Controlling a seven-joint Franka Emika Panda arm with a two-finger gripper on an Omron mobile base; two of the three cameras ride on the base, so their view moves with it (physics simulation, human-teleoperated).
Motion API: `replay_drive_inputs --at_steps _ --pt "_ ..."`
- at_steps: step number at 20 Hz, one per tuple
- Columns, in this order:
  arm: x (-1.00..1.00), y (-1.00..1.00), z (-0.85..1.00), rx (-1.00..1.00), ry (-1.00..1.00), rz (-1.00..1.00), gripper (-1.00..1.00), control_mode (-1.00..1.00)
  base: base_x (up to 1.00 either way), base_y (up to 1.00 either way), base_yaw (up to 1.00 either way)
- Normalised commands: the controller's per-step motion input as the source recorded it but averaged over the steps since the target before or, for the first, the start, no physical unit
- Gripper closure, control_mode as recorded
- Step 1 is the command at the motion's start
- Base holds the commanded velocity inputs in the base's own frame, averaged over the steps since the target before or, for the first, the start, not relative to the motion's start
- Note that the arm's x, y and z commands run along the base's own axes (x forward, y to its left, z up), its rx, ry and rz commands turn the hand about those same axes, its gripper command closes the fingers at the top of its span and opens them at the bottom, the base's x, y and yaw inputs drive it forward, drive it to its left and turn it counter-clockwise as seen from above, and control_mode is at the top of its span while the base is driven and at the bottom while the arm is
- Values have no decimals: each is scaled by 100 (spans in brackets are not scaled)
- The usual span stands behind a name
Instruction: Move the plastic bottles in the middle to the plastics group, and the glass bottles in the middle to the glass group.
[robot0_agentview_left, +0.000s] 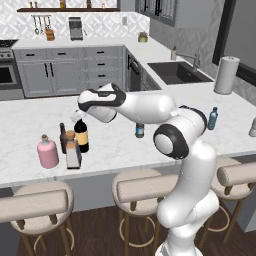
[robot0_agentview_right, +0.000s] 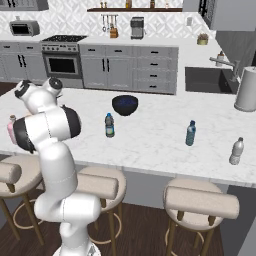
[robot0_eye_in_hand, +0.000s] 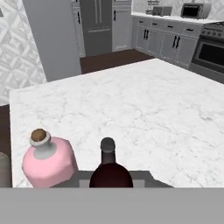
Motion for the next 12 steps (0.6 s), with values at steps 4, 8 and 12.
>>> replay_drive_inputs --at_steps 4,8,12 --pt "10 0 -22 0 0 5 100 -100 0 0 0" --pt "9 1 -28 0 0 5 100 -100 0 0 0" --pt "6 0 -36 0 -2 6 100 -100 0 0 0"
